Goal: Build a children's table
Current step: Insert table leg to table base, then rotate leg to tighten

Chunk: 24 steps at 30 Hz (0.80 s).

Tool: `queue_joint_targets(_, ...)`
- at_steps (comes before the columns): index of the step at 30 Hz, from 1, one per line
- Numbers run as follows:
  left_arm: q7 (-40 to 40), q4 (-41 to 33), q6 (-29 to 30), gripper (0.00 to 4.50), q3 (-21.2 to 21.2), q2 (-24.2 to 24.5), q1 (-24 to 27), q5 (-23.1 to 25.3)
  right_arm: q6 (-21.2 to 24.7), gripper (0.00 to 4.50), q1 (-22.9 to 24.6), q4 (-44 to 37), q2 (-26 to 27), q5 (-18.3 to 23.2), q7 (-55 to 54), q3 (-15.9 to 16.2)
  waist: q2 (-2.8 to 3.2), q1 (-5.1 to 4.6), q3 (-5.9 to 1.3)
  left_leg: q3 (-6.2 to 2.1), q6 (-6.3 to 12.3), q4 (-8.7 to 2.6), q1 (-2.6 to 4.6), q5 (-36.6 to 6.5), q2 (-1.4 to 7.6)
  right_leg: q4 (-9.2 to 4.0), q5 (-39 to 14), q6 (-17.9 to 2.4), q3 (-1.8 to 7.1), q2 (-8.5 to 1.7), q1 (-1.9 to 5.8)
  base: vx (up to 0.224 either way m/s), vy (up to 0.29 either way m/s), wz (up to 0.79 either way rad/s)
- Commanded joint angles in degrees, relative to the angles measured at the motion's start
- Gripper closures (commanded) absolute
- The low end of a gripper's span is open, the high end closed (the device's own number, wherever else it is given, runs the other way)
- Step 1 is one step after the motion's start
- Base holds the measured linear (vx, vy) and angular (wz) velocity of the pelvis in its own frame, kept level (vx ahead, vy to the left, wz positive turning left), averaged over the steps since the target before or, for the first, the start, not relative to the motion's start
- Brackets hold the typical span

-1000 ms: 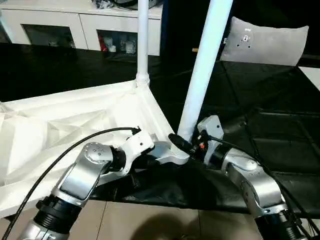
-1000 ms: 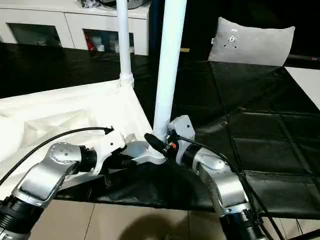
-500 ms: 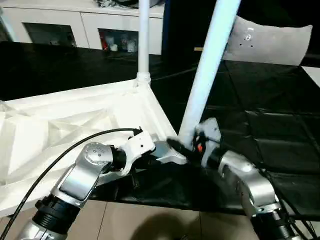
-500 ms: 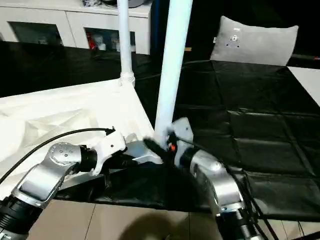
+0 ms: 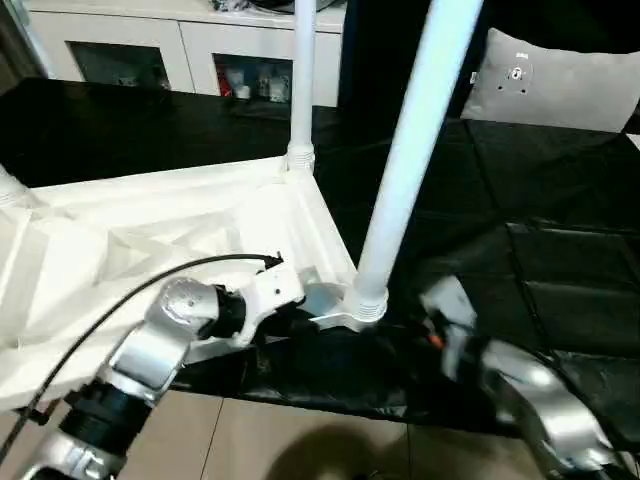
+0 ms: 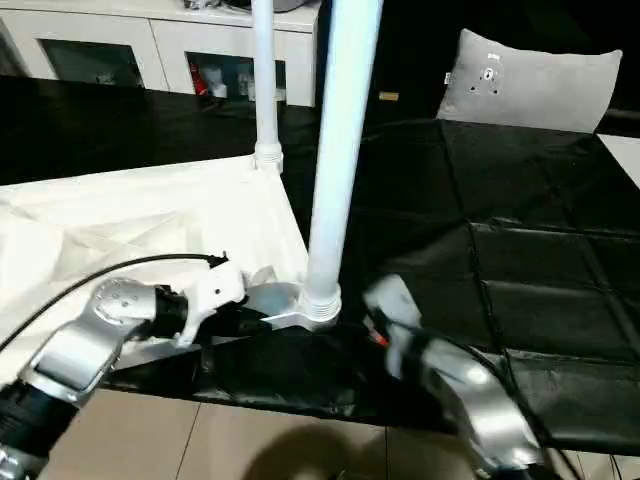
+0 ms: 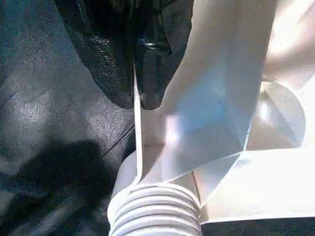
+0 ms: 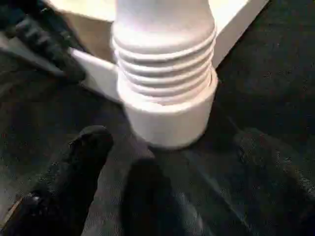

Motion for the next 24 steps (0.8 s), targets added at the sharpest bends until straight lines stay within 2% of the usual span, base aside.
queue_joint_targets(1, -2.5, 0.6, -2.9, 4.5, -1.4, 0.6, -1.8, 0.0, -1.1, 0.02, -0.8, -2.4, -1.0, 1.7, 2.4, -1.9, 0.14, 0.41, -3.23, 0.93, 4.32, -3.65, -1.4, -3.1, 0.19, -3.21, -2.1, -15.0, 1.95, -3.44, 4.09, 0.0, 0.0, 0.0)
queue_joint_targets(5, -7.0, 4.1, -7.9, 4.5, -4.2, 2.0, -3.6, 0.8, -2.4, 0.02, -3.7, -2.7, -3.9, 4.3, 8.2, -2.3, 0.0, 0.66, -3.17, 0.95, 4.65, -3.6, -1.26, -3.9, 0.3, -3.33, -4.6, -14.9, 1.95, -3.47, 3.91, 0.0, 0.0, 0.0)
queue_joint_targets(9, -9.4, 5.7, -10.8, 4.5, -5.7, 2.8, -4.6, 1.6, -2.7, 0.02, -6.2, -1.8, -4.3, 4.6, 9.9, -2.1, 0.03, 1.48, -3.24, 1.06, 4.51, -3.5, -1.02, -3.2, 0.4, -3.08, -5.1, -14.7, 2.0, -3.57, 3.66, 0.0, 0.0, 0.0)
queue_joint_targets(10, -10.5, 6.9, -12.7, 4.5, -6.6, 3.1, -5.3, 2.4, -2.7, 0.02, -7.7, -0.7, -4.7, 3.3, 11.1, -0.9, 0.01, 1.72, -3.32, 1.08, 4.41, -3.5, -0.83, -3.1, 0.45, -2.99, -4.8, -14.8, 1.94, -3.54, 3.54, 0.0, 0.0, 0.0)
queue_joint_targets(12, -11.0, 7.4, -13.4, 4.5, -7.0, 3.3, -5.7, 2.8, -3.3, 0.02, -8.7, 0.1, -4.8, 1.9, 11.5, 0.1, 0.01, 1.88, -3.44, 1.06, 4.17, -3.45, -1.01, -2.0, 0.39, -2.67, -2.9, -15.0, 1.92, -3.57, 3.76, 0.0, 0.0, 0.0)
queue_joint_targets(13, -11.7, 8.2, -14.4, 4.5, -7.5, 3.3, -6.4, 3.1, -3.6, 0.02, -9.8, 1.1, -5.2, 0.7, 12.9, 1.9, -0.12, 1.92, -3.47, 1.04, 3.98, -3.38, -1.15, -1.4, 0.35, -2.56, -2.1, -15.0, 1.86, -3.6, 3.85, 0.0, 0.0, 0.0)
queue_joint_targets(15, -12.1, 8.8, -15.1, 4.5, -7.8, 3.3, -6.9, 3.2, -3.4, 0.02, -10.4, 1.5, -5.4, 0.4, 14.1, 3.1, -0.07, 1.94, -3.51, 1.08, 3.75, -3.35, -1.07, -1.3, 0.27, -2.51, -1.9, -15.1, 1.88, -3.61, 3.9, 0.0, 0.0, 0.0)
queue_joint_targets(18, -13.2, 10.3, -16.9, 4.5, -8.4, 3.2, -8.1, 3.3, -2.8, 0.02, -11.4, 2.1, -5.8, 0.7, 17.4, 5.1, -0.36, 2.07, -3.62, 1.12, 4.03, -3.28, -1.15, -1.1, 0.29, -2.39, -1.3, -15.3, 1.9, -3.64, 4.05, 0.0, 0.0, 0.0)
queue_joint_targets(20, -13.5, 10.9, -17.6, 4.5, -8.7, 3.1, -8.5, 3.5, -2.2, 0.02, -11.8, 2.4, -5.9, 0.7, 18.3, 5.8, -0.34, 2.28, -3.62, 1.1, 4.19, -3.25, -1.17, -0.8, 0.35, -2.31, -1.0, -15.3, 1.93, -3.69, 4.07, 0.0, 0.0, 0.0)
queue_joint_targets(21, -13.8, 11.4, -18.1, 4.5, -8.9, 3.0, -8.8, 3.6, -2.1, 0.02, -12.2, 3.1, -5.7, 0.5, 18.5, 6.1, -0.54, 2.31, -3.59, 1.13, 4.25, -3.26, -1.16, -0.7, 0.31, -2.38, -1.1, -15.2, 1.92, -3.66, 4.03, 0.0, 0.0, 0.0)
queue_joint_targets(22, -14.0, 11.9, -18.6, 4.5, -8.9, 2.9, -9.0, 3.6, -2.3, 0.02, -12.7, 4.0, -5.3, 0.2, 18.6, 6.2, -0.42, 2.34, -3.57, 1.1, 4.06, -3.29, -1.15, -0.8, 0.32, -2.36, -1.6, -15.2, 1.87, -3.67, 3.99, 0.0, 0.0, 0.0)
queue_joint_targets(24, -14.1, 12.1, -18.9, 4.5, -9.0, 2.8, -9.1, 3.7, -2.1, 0.29, -13.0, 4.5, -5.0, 0.2, 18.6, 6.2, -0.39, 2.41, -3.59, 1.17, 3.98, -3.23, -1.05, -1.0, 0.3, -2.41, -2.2, -15.1, 1.9, -3.69, 3.88, 0.0, 0.0, 0.0)
